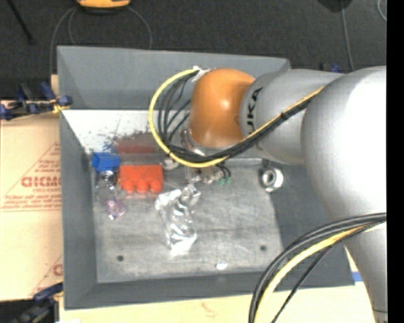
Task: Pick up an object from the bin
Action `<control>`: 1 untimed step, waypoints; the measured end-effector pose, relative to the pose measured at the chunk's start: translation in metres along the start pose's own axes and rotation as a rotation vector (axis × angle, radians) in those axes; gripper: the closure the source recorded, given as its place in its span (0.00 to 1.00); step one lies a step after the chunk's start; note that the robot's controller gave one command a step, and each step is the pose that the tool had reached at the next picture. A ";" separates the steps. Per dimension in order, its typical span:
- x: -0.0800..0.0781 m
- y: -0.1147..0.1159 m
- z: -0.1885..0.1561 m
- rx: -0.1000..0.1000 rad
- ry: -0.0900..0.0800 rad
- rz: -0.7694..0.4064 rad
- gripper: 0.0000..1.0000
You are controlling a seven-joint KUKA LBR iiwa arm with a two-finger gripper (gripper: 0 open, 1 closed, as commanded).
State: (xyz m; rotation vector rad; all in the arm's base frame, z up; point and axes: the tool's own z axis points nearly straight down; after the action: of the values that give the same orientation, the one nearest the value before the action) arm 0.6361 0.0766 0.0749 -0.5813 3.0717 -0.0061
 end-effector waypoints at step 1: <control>-0.020 0.039 -0.011 -0.003 0.006 -0.140 0.00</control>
Offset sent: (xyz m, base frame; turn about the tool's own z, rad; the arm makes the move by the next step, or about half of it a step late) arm 0.0017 0.0457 0.0093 -0.1432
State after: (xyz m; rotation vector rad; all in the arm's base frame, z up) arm 0.6403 0.1203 0.0861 -0.7965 3.0298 -0.0048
